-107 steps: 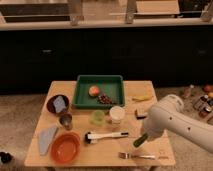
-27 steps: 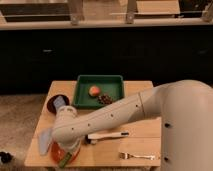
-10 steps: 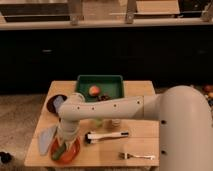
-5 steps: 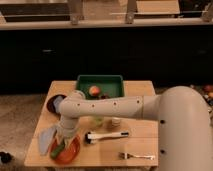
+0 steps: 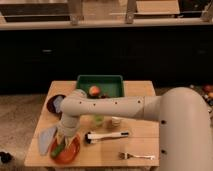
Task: Place pepper in red bowl
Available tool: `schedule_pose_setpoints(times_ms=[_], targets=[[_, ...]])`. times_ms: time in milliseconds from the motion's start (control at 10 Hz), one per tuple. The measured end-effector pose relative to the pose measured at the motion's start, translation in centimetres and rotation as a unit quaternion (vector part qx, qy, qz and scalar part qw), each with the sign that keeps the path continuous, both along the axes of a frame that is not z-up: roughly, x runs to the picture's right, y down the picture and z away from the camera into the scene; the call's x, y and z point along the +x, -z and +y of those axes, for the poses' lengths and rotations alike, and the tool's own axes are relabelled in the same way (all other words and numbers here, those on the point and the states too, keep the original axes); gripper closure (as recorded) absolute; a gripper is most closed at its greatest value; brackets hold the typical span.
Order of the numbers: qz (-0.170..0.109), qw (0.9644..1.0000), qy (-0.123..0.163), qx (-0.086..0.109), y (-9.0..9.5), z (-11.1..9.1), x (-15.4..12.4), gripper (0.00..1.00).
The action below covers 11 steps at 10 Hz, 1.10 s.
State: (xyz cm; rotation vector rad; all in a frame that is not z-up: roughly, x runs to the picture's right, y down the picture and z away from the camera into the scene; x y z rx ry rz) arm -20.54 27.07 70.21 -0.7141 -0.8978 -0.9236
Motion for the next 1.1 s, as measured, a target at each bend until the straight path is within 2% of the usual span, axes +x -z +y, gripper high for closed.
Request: schedule_pose_setpoints(times_ms=[200,300,700,1100], targets=[[-0.005,1.0,0.003,-0.004,0.2,-0.2,0.1,0.28],[-0.005,1.0,0.005,-0.005,0.2,-0.3,0.1,0.22],[-0.005,0.9999,0.013,-0.005,0.6,-0.8,0.6,0.2],[0.004,0.9998,0.018,0.006,0.8,-1.4,1.1,0.2]])
